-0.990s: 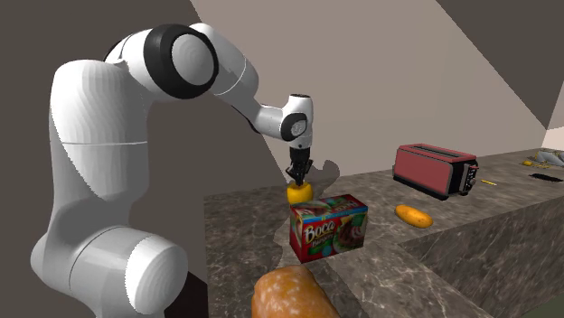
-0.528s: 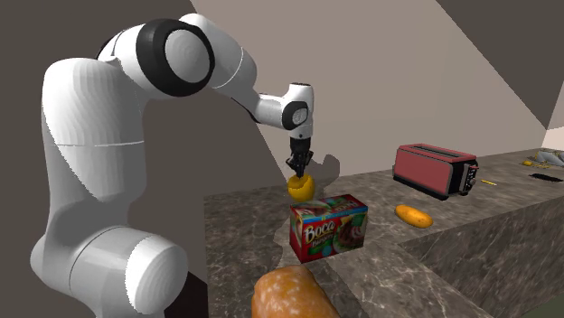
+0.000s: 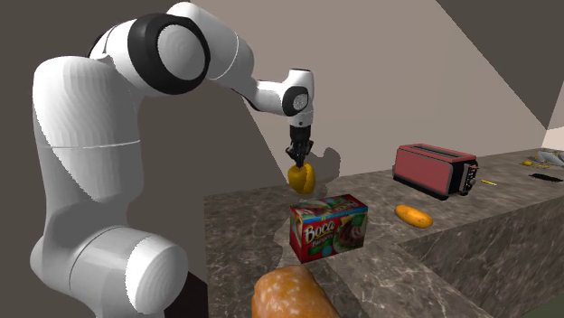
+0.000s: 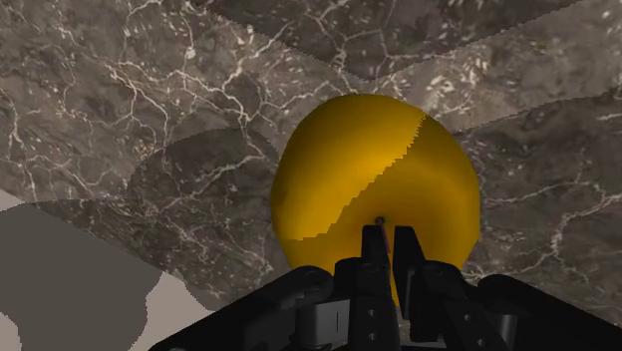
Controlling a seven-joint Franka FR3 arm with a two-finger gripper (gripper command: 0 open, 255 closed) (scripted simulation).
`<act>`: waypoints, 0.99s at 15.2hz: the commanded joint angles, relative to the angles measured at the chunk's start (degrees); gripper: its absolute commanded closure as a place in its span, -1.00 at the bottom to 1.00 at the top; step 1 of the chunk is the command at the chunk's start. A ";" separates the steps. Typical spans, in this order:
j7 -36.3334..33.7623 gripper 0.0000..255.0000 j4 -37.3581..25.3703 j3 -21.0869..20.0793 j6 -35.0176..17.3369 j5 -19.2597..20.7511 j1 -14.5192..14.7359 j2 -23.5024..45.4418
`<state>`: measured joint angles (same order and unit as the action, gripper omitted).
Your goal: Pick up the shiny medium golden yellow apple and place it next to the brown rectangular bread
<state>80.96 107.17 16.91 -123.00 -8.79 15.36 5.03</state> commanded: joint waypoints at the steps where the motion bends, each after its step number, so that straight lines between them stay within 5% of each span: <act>1: -0.21 1.00 -1.41 0.06 1.61 0.20 -0.04 -0.22; 15: -1.59 1.00 -11.29 0.24 12.12 1.09 -0.16 -0.96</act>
<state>79.57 96.44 17.18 -111.65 -7.83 15.15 4.31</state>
